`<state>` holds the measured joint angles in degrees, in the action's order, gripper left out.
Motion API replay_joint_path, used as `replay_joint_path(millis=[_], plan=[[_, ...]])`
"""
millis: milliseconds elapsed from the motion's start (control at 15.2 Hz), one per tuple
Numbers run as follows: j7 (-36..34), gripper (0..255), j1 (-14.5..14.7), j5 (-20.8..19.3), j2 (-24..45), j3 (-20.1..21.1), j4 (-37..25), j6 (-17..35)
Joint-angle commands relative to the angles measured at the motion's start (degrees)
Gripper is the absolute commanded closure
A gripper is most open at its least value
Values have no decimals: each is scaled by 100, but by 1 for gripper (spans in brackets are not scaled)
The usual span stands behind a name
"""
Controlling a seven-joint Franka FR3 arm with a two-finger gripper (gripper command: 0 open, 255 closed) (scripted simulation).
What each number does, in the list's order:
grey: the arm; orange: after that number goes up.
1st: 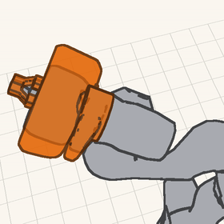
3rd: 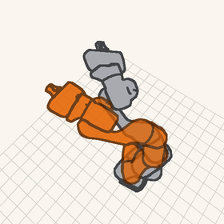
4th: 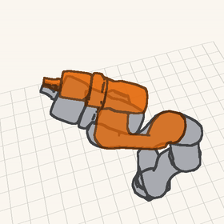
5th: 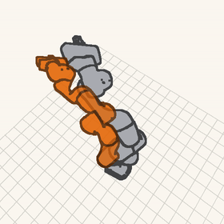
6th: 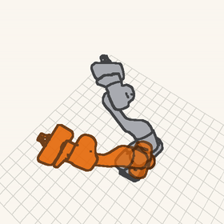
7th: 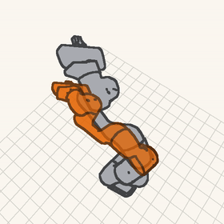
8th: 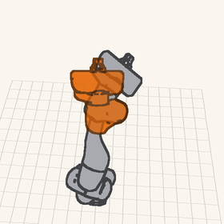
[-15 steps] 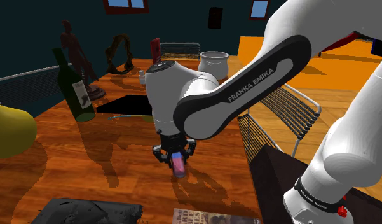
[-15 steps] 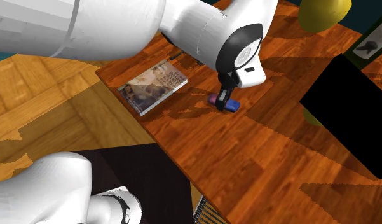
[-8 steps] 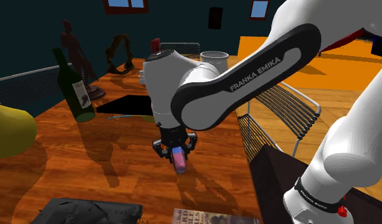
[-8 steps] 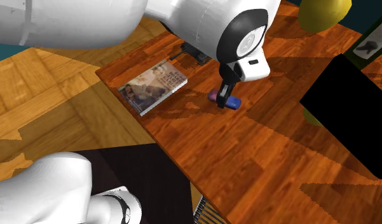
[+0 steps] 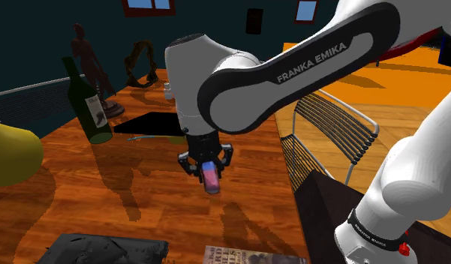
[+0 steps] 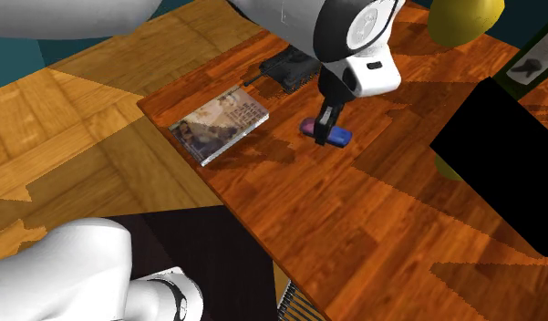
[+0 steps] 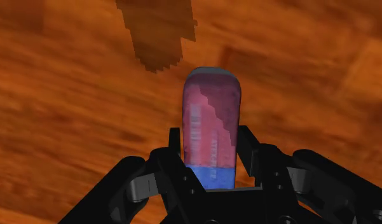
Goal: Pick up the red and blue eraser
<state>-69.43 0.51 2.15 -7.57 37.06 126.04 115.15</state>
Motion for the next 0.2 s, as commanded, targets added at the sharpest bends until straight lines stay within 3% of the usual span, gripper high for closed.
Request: replay_joint_path(millis=[0,132], plan=[[31,255,3,39,-69,-16,-108,-167],[34,255,4,41,-74,-18,-116,-179]])
